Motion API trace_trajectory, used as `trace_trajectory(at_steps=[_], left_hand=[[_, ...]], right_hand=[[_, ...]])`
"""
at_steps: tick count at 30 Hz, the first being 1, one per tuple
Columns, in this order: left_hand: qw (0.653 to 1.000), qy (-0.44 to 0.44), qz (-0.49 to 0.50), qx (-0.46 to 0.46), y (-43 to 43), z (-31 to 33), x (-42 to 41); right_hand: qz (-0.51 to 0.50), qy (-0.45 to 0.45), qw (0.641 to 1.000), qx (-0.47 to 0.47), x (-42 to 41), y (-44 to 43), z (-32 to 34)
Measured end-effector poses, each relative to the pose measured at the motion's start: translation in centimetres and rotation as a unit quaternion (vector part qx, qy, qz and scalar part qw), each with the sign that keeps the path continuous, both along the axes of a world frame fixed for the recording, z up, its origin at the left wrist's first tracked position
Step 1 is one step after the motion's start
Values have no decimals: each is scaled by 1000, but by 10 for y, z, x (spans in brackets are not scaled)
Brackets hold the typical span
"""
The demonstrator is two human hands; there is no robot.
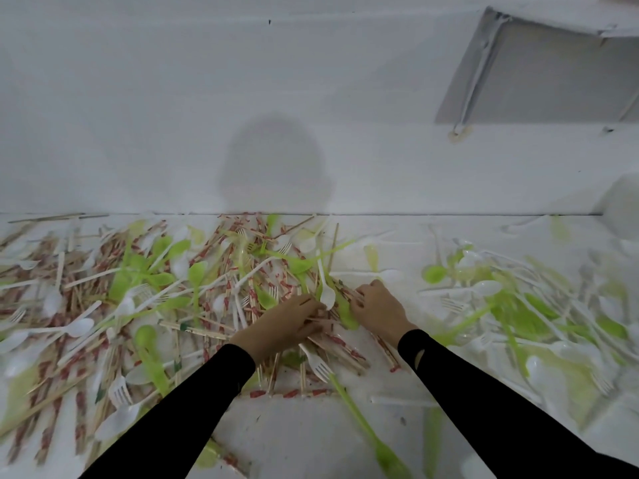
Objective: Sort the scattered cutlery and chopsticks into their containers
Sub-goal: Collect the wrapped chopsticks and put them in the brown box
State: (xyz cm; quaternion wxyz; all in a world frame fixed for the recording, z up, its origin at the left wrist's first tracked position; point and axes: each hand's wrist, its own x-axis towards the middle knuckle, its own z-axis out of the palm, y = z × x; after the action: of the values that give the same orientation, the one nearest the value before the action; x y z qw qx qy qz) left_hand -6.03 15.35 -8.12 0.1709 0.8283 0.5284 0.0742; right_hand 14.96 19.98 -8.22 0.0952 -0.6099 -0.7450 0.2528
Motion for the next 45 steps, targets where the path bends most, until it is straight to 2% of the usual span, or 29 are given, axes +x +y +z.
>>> trace_trajectory(at_steps=[4,12,14,18,20,22,24,26,28,30,33,35,37,38,42,45], left_hand=[[999,3,-32,-25,-7,-3,-13],[998,25,49,-22,-8,4,-2],[999,36,30,7,-12,3,-1],[991,68,-69,89,-12,-8,-9],[990,73,-69,102,-9,-8,-14],[989,67,-48,123,-5,-2,-14],[990,36,-1,134,-5,12,-11],[993,-11,74,94,-5,32,-8],[979,-128,131,90,-6,46,-7],[943,-241,196,116,-5,57,-7],[890,-344,283,98,-4,64,-3],[839,-426,331,71,-4,65,-2],[770,-528,356,39,-5,66,0],[752,-552,358,40,-6,66,1],[753,-551,355,65,-9,57,6],[773,-535,334,65,-14,42,6]], right_hand=[[44,-38,998,-7,0,3,-1],[14,15,999,-43,0,-1,2],[6,7,999,-40,3,0,4],[0,-2,999,-46,16,5,13],[-1,-4,997,-75,24,5,20],[-18,51,989,-137,30,4,31],[-38,106,974,-198,38,0,44],[-27,113,967,-225,45,-1,56],[-2,98,965,-242,52,1,63],[17,64,960,-271,57,4,67],[24,22,952,-305,62,6,70],[10,11,966,-260,63,8,69],[8,-5,979,-202,61,10,65],[18,-25,984,-177,59,9,61],[35,-70,985,-151,50,0,32],[11,-78,990,-118,46,-8,22]])
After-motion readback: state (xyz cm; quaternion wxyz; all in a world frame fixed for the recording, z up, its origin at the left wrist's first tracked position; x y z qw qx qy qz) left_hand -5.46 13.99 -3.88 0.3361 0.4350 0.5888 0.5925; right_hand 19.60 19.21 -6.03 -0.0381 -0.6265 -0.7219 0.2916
